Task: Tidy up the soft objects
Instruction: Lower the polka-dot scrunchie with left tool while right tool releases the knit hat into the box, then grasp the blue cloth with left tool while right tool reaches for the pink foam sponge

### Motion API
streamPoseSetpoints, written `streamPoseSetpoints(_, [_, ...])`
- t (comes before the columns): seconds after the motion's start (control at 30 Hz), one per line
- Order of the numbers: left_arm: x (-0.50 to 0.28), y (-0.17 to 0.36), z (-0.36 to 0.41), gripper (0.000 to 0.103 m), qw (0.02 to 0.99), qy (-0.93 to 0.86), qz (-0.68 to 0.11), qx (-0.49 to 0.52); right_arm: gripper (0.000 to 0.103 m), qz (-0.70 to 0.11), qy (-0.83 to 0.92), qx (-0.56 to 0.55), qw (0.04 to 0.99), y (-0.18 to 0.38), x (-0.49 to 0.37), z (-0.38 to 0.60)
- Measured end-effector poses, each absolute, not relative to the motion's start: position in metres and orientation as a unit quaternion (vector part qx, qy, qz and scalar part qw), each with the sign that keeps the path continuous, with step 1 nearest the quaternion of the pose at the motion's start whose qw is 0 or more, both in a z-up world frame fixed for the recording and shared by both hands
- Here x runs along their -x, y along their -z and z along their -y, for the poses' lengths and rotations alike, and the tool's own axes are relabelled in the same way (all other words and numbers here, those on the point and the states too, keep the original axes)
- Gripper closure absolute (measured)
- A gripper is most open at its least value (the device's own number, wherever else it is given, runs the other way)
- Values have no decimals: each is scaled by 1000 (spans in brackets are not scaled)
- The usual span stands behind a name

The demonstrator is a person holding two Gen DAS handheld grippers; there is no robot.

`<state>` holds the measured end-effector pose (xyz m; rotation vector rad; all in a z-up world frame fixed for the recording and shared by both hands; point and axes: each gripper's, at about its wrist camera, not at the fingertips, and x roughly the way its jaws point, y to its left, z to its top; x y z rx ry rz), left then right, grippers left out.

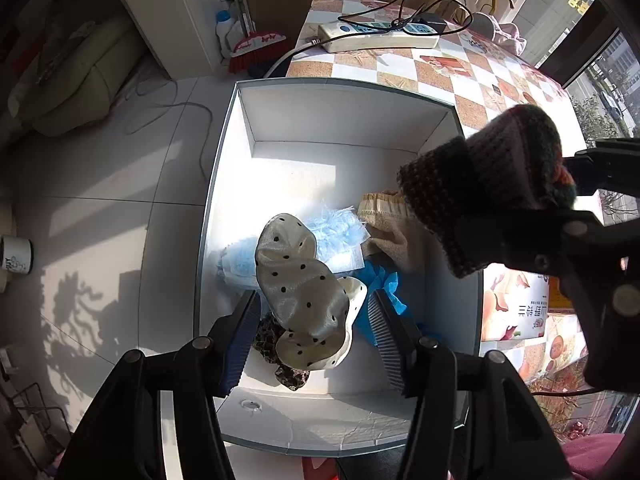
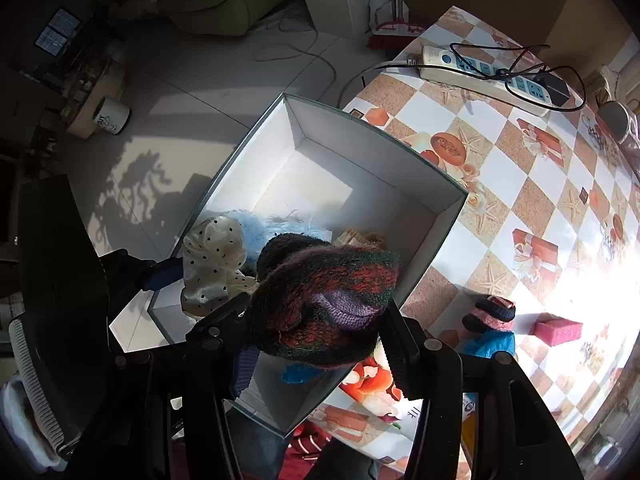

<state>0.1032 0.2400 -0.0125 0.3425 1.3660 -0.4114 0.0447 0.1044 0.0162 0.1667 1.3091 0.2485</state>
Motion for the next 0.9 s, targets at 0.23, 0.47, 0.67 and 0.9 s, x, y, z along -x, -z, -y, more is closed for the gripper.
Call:
streamPoseSetpoints(0.23, [-109,11,-242,12,740,177,-631,-150,0,-610,-108,-129,774,-17,-46,-85])
streamPoseSetpoints(0.47, [-115,-7,-215,12,731,229,-630,-131,0,-595,-70,-158,785,-38,-27,-32])
streamPoseSetpoints(0.67, [-108,-27,-138,12,696,316,-627,-152,0,-591,20,-234,772,-43,13,74])
streamPoseSetpoints(0.9, [-100,22,-41,12,613,333,-695,-173,0,-588,88,-333,732,-13,62,168])
